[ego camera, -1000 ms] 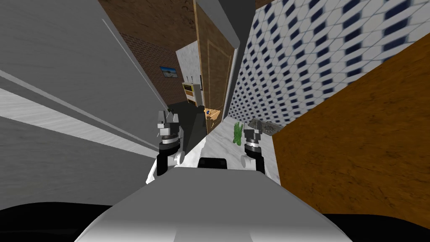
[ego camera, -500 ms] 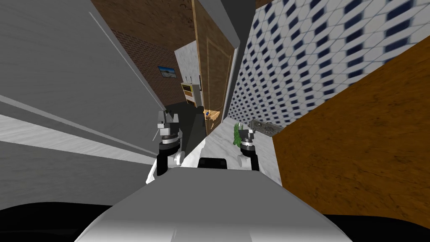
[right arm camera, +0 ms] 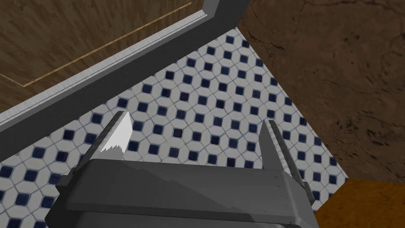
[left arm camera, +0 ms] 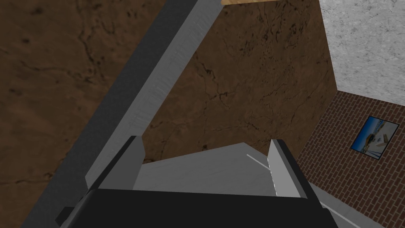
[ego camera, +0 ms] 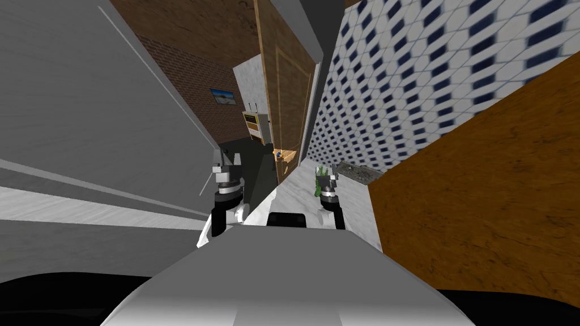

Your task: Push the door open

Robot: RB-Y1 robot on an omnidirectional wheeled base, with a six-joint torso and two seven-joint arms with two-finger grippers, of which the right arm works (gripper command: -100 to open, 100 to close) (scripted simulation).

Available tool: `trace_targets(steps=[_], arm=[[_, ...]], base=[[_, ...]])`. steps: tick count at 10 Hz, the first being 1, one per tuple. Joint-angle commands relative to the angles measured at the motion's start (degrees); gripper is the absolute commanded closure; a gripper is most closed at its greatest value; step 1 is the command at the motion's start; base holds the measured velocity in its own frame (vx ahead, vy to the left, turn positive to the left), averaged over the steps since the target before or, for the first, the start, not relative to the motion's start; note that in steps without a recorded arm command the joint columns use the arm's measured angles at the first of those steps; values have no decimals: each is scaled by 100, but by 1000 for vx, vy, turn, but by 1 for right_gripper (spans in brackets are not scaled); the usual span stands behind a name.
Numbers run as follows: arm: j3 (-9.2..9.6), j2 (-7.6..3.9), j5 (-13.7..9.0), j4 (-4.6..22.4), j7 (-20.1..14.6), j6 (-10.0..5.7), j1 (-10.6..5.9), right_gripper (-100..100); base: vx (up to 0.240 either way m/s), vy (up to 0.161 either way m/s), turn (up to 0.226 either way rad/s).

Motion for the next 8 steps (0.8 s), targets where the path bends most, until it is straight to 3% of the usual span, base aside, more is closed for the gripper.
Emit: trace_targets(steps=[1, 8], arm=[[115, -58, -9, 125, -196, -26, -77, -100], [675, -309, -29, 688, -1014, -230, -343, -100]], base=[[93, 16, -19], [98, 10, -21]])
